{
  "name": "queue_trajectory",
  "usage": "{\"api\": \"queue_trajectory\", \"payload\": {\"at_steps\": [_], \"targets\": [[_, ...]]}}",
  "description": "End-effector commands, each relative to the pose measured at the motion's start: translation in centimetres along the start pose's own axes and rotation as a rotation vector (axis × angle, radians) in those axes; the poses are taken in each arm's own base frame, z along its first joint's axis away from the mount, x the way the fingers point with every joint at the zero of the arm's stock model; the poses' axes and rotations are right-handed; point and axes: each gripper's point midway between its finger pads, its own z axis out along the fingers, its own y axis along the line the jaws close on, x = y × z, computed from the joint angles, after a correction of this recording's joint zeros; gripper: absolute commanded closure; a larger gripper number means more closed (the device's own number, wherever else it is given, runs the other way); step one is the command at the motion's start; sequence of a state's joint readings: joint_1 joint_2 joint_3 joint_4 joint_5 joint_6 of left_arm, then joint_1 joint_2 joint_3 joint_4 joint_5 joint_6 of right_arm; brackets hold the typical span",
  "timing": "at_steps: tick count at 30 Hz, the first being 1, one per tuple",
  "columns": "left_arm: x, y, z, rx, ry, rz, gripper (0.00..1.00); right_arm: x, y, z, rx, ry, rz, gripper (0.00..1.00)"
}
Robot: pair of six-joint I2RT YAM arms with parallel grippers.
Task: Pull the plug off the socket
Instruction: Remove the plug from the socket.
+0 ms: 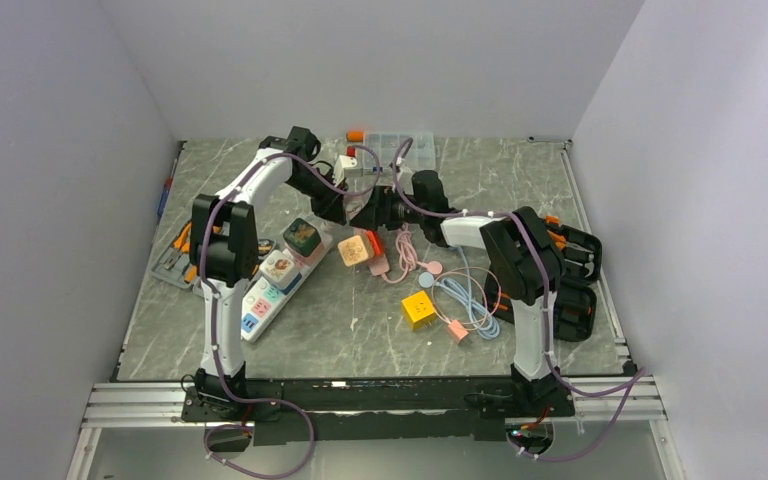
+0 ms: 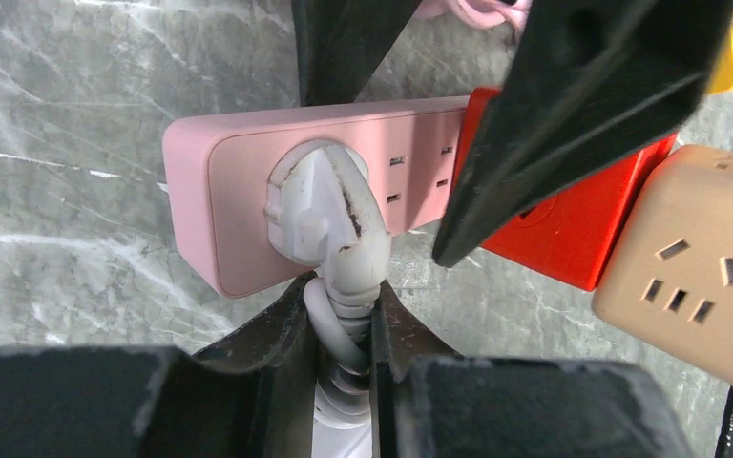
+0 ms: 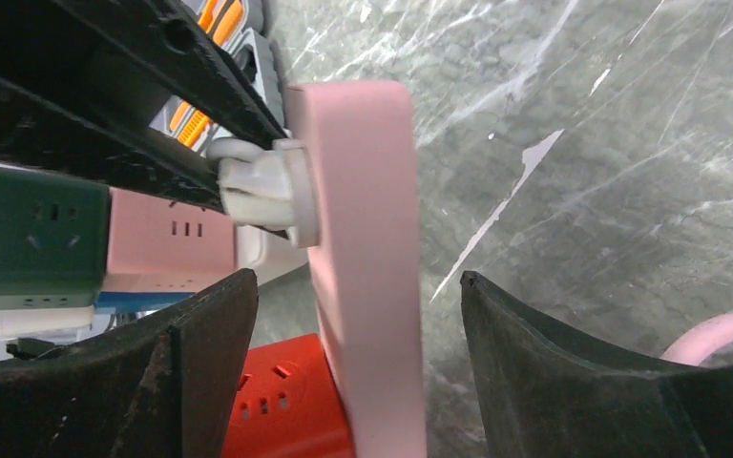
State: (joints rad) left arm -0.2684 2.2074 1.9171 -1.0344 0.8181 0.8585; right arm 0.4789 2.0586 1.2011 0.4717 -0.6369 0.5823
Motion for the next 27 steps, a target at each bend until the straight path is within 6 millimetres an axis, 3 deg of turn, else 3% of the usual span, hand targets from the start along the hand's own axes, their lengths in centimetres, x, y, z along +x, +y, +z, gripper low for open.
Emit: {"api": "queue_trajectory", "payload": {"at_steps": [1, 4, 12, 16, 23, 27], "targets": [[-5.1, -4.3, -3.5, 0.068, -0.142, 0.074, 1.00, -0.6, 0.2, 0.2, -0.043, -0.030, -0.056, 0.22], [-5.0, -4.5, -3.5, 0.074, -0.145, 0.074, 1.00, -0.5, 0.7, 0.2, -0.081, -0.032, -0.045, 0.29], [-5.0, -5.0, -3.6, 0.097, -0.152, 0.082, 1.00, -0.7, 2.2, 0.1, -0.162, -0.053, -0.027, 0.71], [-4.5, -5.7, -3.7, 0.129, -0.143, 0.081, 1.00, -1.0, 2.8, -0.5, -0.164, -0.055, -0.042, 0.97], [-4.2, -6.5, -4.3, 0.184, -0.144, 0.088, 1.00, -1.0, 2.2, -1.0, -0.153, -0.050, -0.024, 1.00], [-4.1, -7.4, -4.9, 0.219, -0.161, 0.108, 1.00, -0.2, 0.9, -1.1, -0.103, -0.031, 0.003, 1.00]]}}
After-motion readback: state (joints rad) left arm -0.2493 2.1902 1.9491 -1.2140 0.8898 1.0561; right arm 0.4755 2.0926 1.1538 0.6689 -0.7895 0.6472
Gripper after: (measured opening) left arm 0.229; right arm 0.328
